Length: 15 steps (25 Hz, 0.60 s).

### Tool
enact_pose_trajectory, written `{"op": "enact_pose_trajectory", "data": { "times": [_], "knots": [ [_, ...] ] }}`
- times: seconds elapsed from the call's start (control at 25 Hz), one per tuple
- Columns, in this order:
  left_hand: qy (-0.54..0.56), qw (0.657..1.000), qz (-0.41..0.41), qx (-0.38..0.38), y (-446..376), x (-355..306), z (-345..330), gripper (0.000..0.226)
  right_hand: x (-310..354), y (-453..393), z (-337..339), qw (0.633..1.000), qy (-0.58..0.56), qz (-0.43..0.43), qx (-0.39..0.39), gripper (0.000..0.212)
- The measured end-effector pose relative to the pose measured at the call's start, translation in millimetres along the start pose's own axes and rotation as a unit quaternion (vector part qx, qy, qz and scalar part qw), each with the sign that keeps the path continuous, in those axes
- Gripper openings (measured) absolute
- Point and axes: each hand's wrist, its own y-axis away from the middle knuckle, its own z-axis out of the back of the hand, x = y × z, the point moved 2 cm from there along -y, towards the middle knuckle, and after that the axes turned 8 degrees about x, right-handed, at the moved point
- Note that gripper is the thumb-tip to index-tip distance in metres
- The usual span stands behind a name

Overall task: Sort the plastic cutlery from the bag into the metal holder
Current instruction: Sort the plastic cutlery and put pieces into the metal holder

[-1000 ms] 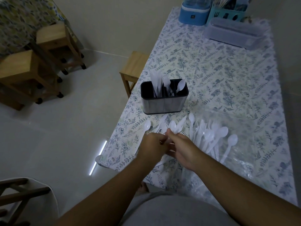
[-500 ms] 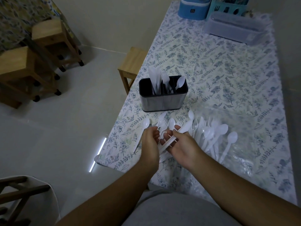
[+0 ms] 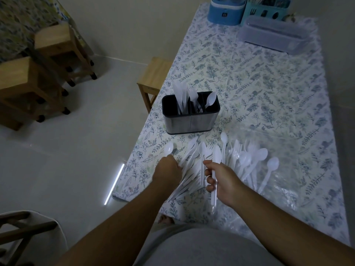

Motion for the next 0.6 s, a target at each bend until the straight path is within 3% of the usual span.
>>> {"op": "enact_pose_trajectory", "data": {
  "times": [0.2, 0.32, 0.4, 0.6],
  "knots": [
    [0.077, 0.994, -0.071, -0.032, 21.6, -6.5, 11.6, 0.01, -2.7, -2.0, 1.0, 1.0, 0.009, 0.015, 0.0, 0.016],
    [0.067, 0.989, -0.125, -0.041, 23.8, -12.0, 11.2, 0.019, -4.7, -3.3, -0.2, 1.0, 0.009, 0.02, 0.004, 0.008],
    [0.039, 0.991, -0.112, -0.057, 13.7, -7.6, 10.3, 0.01, -6.2, -4.0, 0.2, 1.0, 0.003, 0.02, 0.006, 0.012],
    [-0.06, 0.997, -0.051, -0.022, -0.9, -4.2, 5.4, 0.012, -9.6, -1.5, 3.2, 1.0, 0.0, 0.017, 0.004, 0.011]
  ]
}}
